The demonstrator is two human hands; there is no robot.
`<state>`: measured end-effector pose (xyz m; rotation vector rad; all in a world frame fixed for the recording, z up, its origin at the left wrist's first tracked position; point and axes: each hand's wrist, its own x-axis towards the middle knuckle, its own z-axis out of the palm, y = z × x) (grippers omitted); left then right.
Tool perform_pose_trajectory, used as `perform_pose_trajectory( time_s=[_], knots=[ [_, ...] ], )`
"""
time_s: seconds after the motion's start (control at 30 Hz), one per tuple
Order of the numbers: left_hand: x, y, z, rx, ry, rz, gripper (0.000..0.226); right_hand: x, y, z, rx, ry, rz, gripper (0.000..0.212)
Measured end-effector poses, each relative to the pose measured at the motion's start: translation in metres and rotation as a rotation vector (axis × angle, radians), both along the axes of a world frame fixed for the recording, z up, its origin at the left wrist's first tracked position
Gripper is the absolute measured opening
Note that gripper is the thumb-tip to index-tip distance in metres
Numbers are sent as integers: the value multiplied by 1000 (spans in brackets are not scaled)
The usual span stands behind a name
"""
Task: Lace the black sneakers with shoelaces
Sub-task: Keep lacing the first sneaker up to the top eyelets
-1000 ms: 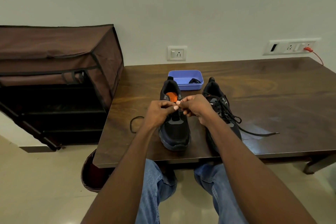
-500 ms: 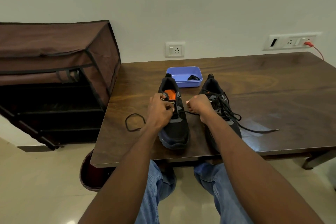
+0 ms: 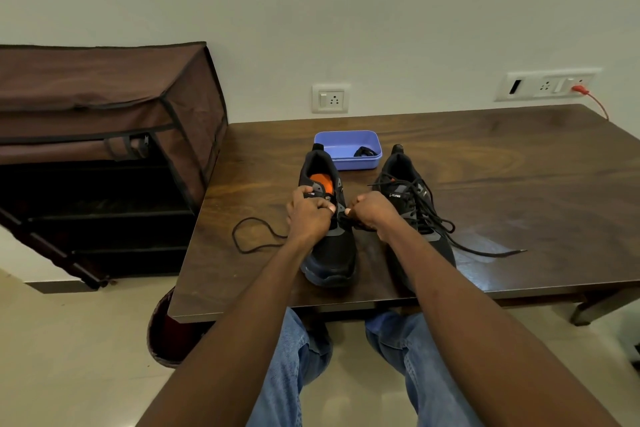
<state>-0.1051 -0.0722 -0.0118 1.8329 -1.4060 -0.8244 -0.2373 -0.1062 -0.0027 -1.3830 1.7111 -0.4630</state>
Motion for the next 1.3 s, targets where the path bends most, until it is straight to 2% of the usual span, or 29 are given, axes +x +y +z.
perform_pose_trajectory(
  time_s=[0.07, 0.17, 0.27, 0.37, 0.43, 0.57, 0.73, 0.8, 0.87, 0.97, 1.1, 1.2, 1.3],
  knots=[
    [-2, -1, -2, -1, -27, -1, 27, 2, 0, -2, -13, 13, -7, 24],
    [-5, 0, -4, -14, -60, 23, 14, 4, 1, -5, -27, 32, -9, 29],
    [-7, -1, -5, 5, 13, 70, 9, 4, 1, -5, -27, 23, -17, 27],
    [-6, -4, 0, 116, 289, 200, 45, 5, 2, -4, -24, 12, -7, 14],
    [-4, -6, -3, 128, 338, 217, 55, 3, 1, -5, -22, 19, -9, 16],
    [-1, -6, -12, 47, 245, 178, 57, 4, 1, -6, -29, 25, 8, 11],
    [1, -7, -12, 54, 226, 149, 60, 4, 3, -5, -78, 54, 28, 32],
    [2, -9, -13, 90, 263, 148, 63, 5, 5, -2, -86, 88, 48, 33],
    [6, -14, -16, 107, 270, 130, 56, 5, 7, 0, -108, 124, 71, 31],
    [15, -19, -21, -36, 102, -12, 25, 5, 11, 6, -181, 185, 80, 15],
    [27, -20, -28, -131, -169, -139, 38, 9, 13, 14, -258, 168, 91, 10],
    [26, -16, -22, -153, -195, -139, 38, 12, 15, 15, -266, 198, 111, 7],
    [27, -16, -21, -154, -197, -108, 36, 10, 16, 14, -282, 181, 98, 13]
  ],
)
